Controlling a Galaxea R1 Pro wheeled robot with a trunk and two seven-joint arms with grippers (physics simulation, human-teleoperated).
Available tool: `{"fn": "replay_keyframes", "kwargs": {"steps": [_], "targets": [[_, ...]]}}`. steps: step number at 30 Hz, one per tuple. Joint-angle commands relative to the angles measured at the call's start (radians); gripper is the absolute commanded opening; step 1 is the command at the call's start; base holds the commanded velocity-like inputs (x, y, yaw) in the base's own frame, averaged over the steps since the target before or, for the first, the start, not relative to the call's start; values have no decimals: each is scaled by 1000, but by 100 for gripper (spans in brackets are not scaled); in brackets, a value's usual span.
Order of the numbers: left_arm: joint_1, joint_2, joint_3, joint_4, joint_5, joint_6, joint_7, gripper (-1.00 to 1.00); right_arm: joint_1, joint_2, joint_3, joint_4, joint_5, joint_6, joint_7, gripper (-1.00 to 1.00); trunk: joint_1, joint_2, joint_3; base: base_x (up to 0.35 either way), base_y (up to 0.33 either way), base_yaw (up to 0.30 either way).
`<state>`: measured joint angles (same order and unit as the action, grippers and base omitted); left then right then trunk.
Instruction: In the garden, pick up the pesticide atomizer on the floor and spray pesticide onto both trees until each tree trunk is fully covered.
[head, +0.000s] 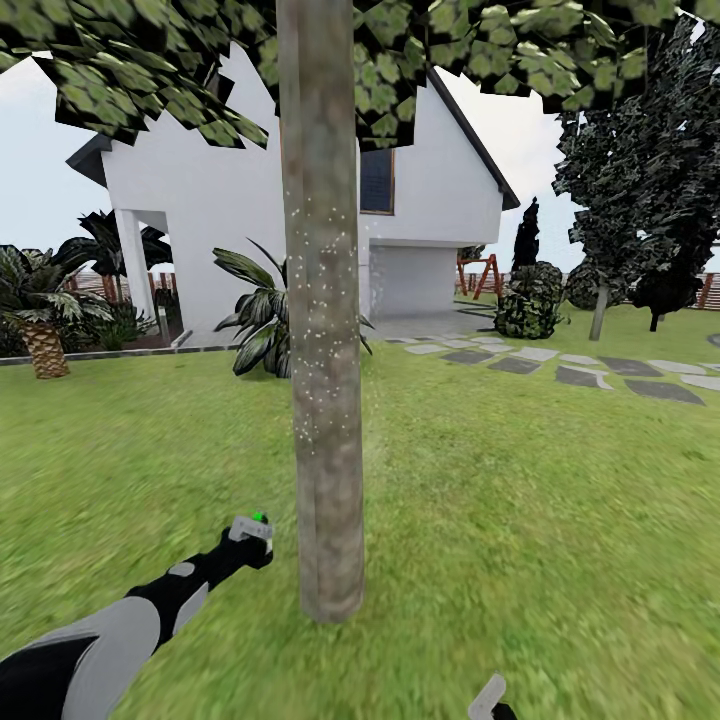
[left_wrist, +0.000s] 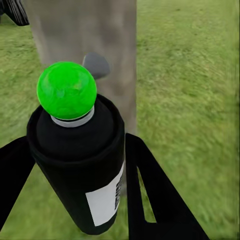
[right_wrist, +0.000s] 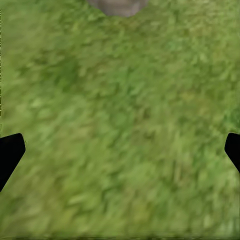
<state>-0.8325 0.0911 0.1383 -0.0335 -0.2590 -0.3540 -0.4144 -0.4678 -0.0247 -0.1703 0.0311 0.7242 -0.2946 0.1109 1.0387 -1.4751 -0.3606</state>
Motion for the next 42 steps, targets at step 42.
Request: {"fn": "replay_keyframes", "kwargs": {"steps": [42], "targets": [[1, 30, 7, -2, 3, 7, -14, -100, 0, 9, -5, 23, -3, 0, -2, 100, 0, 0, 0, 40, 326, -42]]}}
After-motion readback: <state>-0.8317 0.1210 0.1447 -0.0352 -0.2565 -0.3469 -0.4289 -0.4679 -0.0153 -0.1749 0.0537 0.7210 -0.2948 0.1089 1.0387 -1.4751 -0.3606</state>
